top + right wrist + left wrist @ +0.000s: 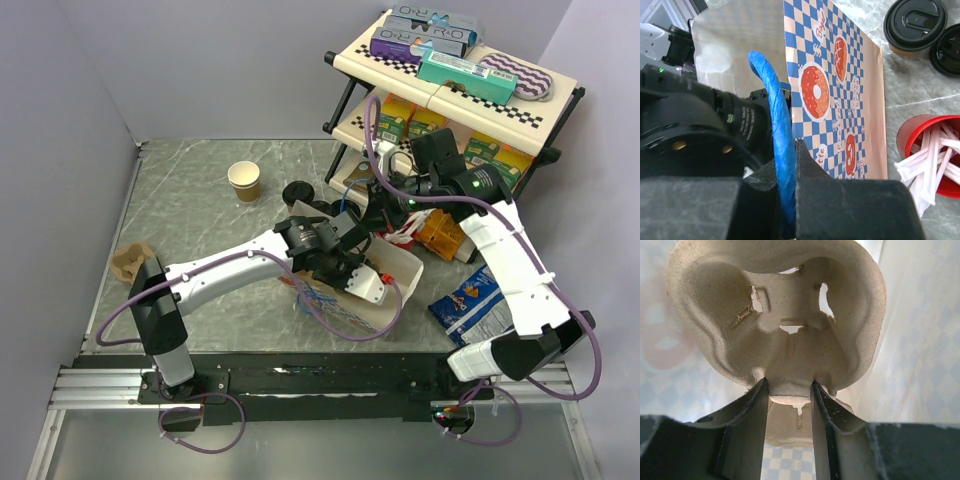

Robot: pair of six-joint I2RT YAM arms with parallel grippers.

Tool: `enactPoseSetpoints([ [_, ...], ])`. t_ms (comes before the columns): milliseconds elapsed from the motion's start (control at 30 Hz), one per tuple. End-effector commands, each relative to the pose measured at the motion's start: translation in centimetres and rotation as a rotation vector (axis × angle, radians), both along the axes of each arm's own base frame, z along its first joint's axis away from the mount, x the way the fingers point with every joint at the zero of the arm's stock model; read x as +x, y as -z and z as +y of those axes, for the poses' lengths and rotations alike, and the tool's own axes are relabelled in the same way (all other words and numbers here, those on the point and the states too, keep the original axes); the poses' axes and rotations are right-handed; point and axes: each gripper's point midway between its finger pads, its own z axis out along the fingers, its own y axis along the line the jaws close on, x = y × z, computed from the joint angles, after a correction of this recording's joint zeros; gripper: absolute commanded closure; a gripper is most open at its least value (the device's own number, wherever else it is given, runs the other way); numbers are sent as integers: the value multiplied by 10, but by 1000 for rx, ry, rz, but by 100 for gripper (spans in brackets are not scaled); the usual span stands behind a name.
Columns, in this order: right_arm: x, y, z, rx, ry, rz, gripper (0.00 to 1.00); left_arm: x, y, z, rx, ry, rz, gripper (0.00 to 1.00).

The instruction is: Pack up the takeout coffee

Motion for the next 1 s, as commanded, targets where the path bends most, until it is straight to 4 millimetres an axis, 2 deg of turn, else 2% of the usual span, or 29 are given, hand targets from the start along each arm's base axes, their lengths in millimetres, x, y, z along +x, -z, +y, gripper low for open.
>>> enactPoseSetpoints([
  [0, -11, -15, 1, 39, -11, -49, 100, 0, -9, 3, 7, -24, -3, 99],
  [167, -8, -17, 2, 40, -7, -56, 100, 1, 5, 11, 59, -43, 4, 99],
  [333, -6, -21, 2, 38, 0, -66, 100, 5, 6, 16, 52, -94, -6, 99],
  [400, -7, -23, 1, 37, -3, -72, 100, 4, 15, 16, 52, -108, 4, 99],
  [533, -13, -22, 1, 26, -17, -92, 100, 17, 32, 26, 110, -220, -27, 99],
  [733, -19, -15, 3, 37, -23, -53, 100, 17, 38, 19, 71, -252, -13, 99],
  [967, -19, -16, 9, 58, -56, -62, 100, 9, 44, 13, 56, -172, 11, 99],
])
